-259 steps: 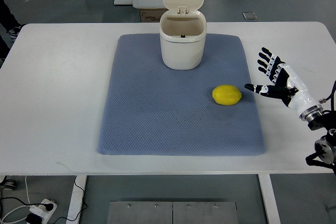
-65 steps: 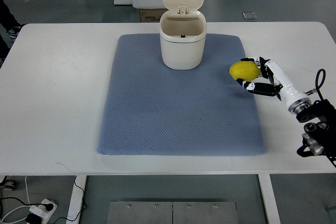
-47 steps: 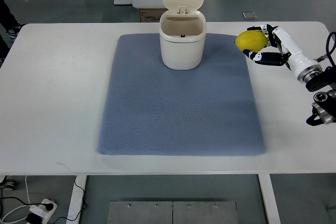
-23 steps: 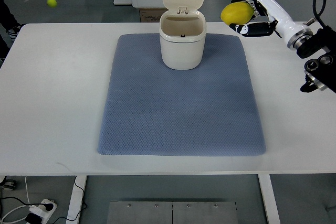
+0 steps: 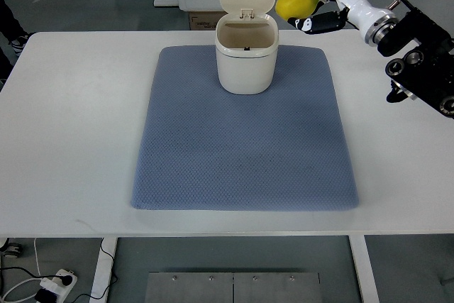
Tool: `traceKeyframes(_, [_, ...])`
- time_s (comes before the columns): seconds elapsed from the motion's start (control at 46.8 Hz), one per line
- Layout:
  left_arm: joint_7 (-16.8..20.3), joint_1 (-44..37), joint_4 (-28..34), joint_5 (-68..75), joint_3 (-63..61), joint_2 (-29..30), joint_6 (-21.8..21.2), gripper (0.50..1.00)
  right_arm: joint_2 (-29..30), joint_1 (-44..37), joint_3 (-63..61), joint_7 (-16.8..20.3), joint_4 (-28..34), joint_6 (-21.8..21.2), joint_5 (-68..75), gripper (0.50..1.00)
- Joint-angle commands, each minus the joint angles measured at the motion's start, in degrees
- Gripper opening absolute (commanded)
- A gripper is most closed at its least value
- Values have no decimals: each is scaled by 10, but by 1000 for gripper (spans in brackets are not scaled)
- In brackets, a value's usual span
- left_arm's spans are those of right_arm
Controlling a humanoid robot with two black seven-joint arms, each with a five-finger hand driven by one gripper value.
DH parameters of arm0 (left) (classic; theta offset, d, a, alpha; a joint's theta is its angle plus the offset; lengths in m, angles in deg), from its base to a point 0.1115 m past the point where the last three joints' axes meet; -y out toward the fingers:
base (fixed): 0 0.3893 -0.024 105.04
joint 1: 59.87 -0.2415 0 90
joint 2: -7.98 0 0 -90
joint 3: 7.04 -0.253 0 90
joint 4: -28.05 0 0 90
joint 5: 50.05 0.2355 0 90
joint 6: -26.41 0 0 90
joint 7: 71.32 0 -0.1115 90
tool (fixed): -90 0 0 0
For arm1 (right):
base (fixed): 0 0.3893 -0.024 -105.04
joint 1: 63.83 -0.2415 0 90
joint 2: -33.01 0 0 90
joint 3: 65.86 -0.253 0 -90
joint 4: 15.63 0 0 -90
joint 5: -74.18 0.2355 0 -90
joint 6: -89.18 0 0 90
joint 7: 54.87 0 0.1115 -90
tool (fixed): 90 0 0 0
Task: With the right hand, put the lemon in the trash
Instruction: 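Lift the lemon with the right hand and carry it above the bin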
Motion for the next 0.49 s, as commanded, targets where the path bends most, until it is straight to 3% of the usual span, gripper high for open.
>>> traceKeyframes(0.0, [0, 0, 0, 0, 0, 0, 0, 1000, 16, -7, 12, 0, -9, 1, 0, 500])
traceKeyframes(0.47, [0, 0, 0, 0, 0, 0, 0, 1000, 80, -34, 61, 0, -77, 12, -2, 500])
